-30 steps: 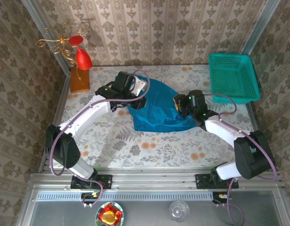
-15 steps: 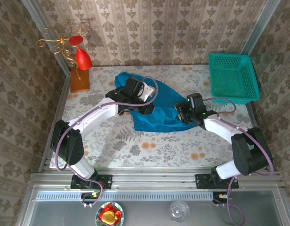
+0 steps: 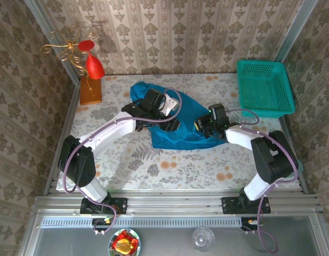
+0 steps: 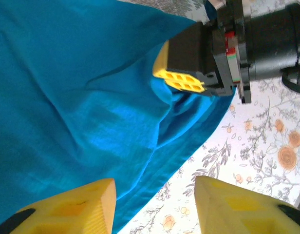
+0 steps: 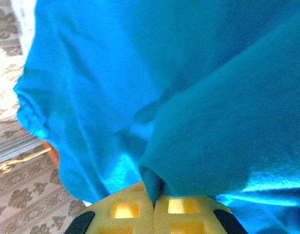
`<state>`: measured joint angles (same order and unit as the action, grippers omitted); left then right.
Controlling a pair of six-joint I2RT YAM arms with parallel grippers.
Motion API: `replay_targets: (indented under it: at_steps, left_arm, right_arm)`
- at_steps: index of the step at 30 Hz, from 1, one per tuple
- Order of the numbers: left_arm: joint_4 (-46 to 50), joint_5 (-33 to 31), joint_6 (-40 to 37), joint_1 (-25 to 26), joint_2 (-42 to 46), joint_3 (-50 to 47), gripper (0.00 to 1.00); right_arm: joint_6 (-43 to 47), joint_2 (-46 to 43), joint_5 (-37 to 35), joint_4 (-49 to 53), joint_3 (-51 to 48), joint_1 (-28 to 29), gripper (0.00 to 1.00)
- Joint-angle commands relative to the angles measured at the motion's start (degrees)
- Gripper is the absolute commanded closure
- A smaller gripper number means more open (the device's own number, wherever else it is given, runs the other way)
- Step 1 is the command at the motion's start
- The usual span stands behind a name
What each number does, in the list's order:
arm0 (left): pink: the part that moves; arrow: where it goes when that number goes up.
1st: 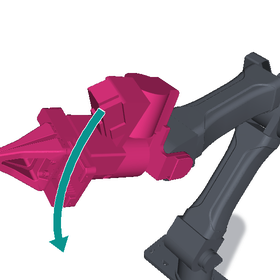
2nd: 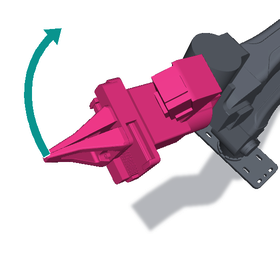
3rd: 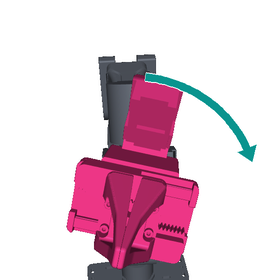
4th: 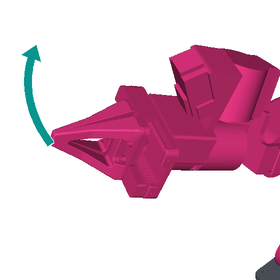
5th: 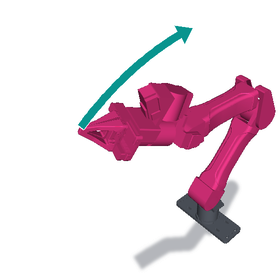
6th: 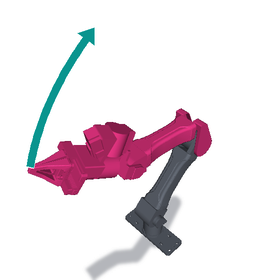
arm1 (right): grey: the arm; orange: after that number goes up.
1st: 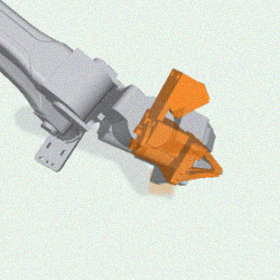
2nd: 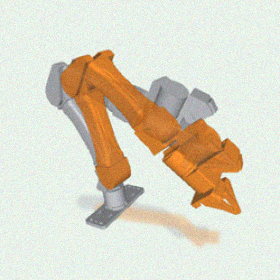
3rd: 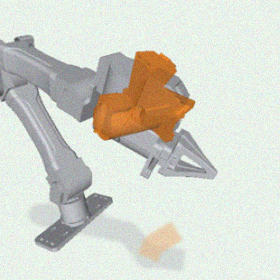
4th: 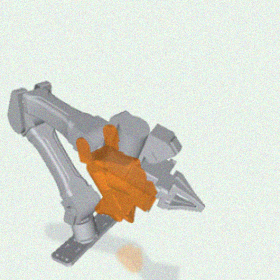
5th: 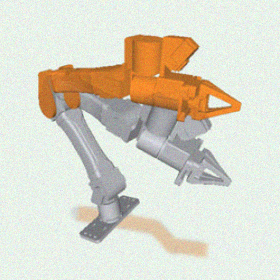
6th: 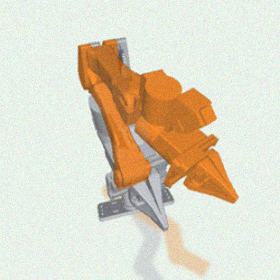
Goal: Fold the inside-out t-shirt
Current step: Turn the T-shirt inside out at the center of the table.
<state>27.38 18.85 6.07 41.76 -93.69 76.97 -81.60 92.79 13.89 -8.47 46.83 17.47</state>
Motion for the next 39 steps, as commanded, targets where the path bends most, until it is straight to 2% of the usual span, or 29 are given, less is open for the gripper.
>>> replay_targets:
  at_steps: [1,4,9,17,22,27,29,32,37,39]
  left_arm:
    - [-4.67,0.87,0.08,0.84,-1.14,-1.12,0.47]
    - [-6.36,1.48,0.70,1.66,-4.22,0.37,0.43]
    - [-6.95,-1.82,0.24,3.41,-9.25,3.90,0.35]
    - [-4.67,-7.09,-0.21,3.85,-14.36,8.03,0.32]
    - [-1.75,-11.63,-1.61,3.72,-14.99,8.92,0.46]
    - [-0.27,-10.01,-3.03,2.07,-12.92,8.10,0.78]
    - [1.46,-9.38,-4.38,1.19,-11.78,8.87,0.86]
    - [5.47,-8.06,-6.16,-0.24,-9.92,11.30,0.92]
    - [14.49,-5.48,-8.97,-2.16,-8.27,18.94,1.00]
    - [18.41,-5.42,-9.63,-2.51,-8.09,22.13,1.00]
  right_arm:
    - [-0.75,-5.12,0.72,0.03,1.76,0.98,1.00]
    - [-1.14,-8.27,0.02,1.76,2.25,2.14,1.00]
    - [-2.33,-11.84,0.00,3.08,3.16,3.57,1.00]
    - [-1.58,-16.38,-1.14,5.39,5.14,4.24,1.00]
    - [1.79,-18.78,-2.66,9.33,6.95,3.13,1.00]
    - [5.53,-20.19,-3.65,12.62,7.83,0.06,1.00]
    - [7.34,-20.35,-4.03,13.48,7.91,-1.63,1.00]
    - [14.21,-18.75,-4.42,15.54,9.52,-3.79,1.00]
    - [26.00,-14.34,-1.20,18.00,11.97,-5.25,1.00]
    - [30.82,-11.58,1.48,18.58,12.35,-5.19,0.96]
